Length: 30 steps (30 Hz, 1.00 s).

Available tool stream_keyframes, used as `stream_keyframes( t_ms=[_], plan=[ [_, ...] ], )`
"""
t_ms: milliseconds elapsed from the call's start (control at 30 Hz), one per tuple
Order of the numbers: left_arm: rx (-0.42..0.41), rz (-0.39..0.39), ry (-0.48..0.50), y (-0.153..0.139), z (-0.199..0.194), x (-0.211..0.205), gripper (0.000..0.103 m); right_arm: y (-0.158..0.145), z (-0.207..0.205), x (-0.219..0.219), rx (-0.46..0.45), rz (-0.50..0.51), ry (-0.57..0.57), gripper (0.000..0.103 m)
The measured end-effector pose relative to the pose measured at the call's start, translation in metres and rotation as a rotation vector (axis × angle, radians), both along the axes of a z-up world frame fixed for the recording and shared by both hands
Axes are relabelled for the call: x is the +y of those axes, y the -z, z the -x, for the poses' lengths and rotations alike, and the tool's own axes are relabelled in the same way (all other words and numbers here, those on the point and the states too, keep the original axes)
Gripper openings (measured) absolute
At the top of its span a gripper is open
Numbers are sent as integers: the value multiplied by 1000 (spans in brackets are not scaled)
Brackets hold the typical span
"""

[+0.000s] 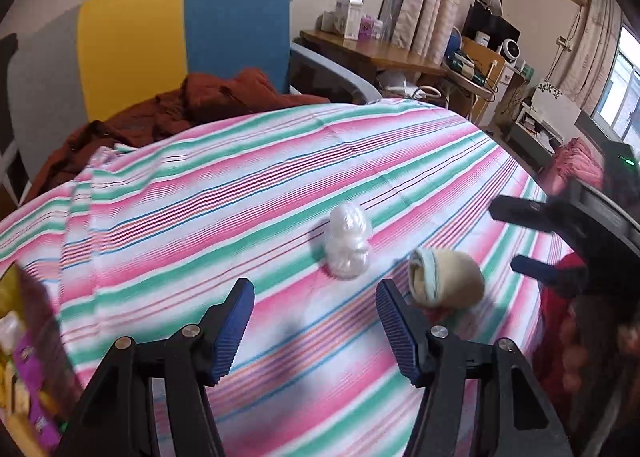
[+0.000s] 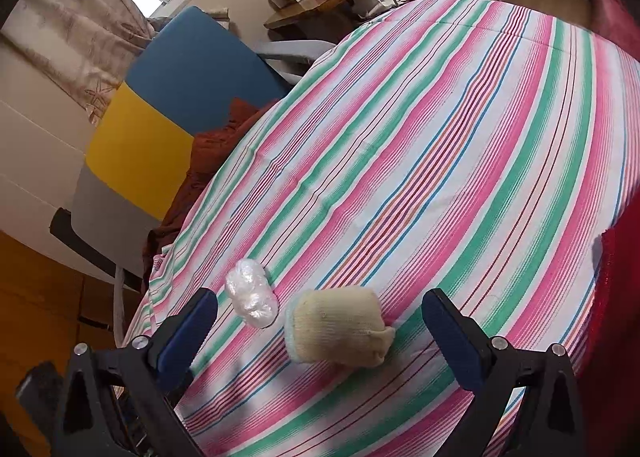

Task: Organize objects
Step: 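Grasp the clear plastic bag with the left tool, then hold the bag with the left tool while the right tool grasps the beige sock roll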

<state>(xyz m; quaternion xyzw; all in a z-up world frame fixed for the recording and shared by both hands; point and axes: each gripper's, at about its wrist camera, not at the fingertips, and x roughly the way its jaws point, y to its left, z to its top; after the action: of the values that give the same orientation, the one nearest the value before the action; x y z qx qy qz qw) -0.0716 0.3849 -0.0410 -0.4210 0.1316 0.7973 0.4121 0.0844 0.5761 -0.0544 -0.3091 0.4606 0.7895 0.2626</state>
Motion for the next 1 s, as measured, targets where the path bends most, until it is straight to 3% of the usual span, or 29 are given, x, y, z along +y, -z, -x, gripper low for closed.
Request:
stream_keyframes(
  t_ms=[467, 567, 600, 633, 1000],
  plan=[
    [-8, 46, 84, 37, 23, 76, 64, 4, 7, 0, 12, 22, -29, 103],
    [-10, 75, 92, 48, 30, 88, 53, 4, 8, 0, 11, 19, -33, 103],
    [-10, 84, 92, 52, 32, 91, 45, 4, 8, -1, 11, 20, -32, 103],
    [-11, 90, 91, 55, 34, 92, 31, 4, 7, 0, 12, 24, -31, 103],
    [-76, 54, 4, 55, 20, 34, 31, 10, 18, -3, -60, 3, -67, 103]
  ],
)
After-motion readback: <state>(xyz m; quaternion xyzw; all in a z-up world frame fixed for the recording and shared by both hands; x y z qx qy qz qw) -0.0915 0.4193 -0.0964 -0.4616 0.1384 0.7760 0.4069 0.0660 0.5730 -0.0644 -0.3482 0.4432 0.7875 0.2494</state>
